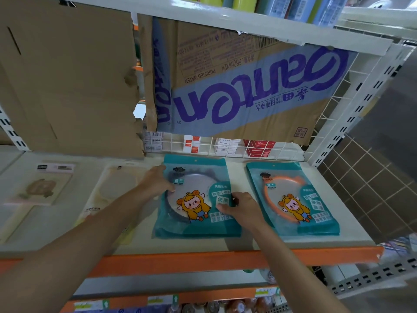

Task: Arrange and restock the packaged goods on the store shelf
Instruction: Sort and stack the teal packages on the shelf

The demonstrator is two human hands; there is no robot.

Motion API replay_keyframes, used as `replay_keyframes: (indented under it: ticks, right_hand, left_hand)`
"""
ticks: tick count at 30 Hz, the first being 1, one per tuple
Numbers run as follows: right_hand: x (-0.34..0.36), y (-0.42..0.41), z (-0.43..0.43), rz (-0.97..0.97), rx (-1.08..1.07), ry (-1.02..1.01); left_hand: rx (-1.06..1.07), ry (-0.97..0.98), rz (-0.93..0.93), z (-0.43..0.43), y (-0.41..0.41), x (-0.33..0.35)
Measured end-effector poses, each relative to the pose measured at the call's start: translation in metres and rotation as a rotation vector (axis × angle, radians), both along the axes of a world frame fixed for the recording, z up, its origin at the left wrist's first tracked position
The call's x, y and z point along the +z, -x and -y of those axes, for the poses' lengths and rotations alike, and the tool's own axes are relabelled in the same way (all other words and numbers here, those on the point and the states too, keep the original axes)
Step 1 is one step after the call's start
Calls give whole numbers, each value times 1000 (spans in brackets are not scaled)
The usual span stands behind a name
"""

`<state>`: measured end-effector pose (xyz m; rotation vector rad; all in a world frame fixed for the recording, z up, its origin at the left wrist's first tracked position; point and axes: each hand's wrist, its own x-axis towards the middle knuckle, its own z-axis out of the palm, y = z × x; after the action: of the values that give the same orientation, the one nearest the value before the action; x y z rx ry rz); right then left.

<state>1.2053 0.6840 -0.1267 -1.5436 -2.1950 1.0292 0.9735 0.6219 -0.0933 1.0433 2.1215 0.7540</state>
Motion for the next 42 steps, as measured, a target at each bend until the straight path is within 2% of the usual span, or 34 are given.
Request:
replay_keyframes:
  ticks: [7, 23, 29, 33, 38, 40, 42]
  right_hand:
    - [2, -4, -2, -20, 19, 26]
    - [18, -5, 13, -48, -17, 62]
    - [24, -2, 15, 65, -49, 5]
    - [40, 6, 16, 250, 16, -236]
    - [53, 29, 19, 481, 125, -463]
    - [60, 39, 22, 546, 191, -495]
    - [65, 50, 25, 549, 237, -507]
  left_hand:
    - [2, -3, -44, 4, -6, 0]
    - [-86, -18, 14, 12, -15, 6]
    - [-134, -81, 24, 16, -13, 10]
    - [-223, -199, -168, 20, 1, 9]
    - [-366, -115, -747, 29, 26, 15]
    - [-382, -43, -840, 39, 28, 20]
    - [-358, 11, -842, 50, 28, 23]
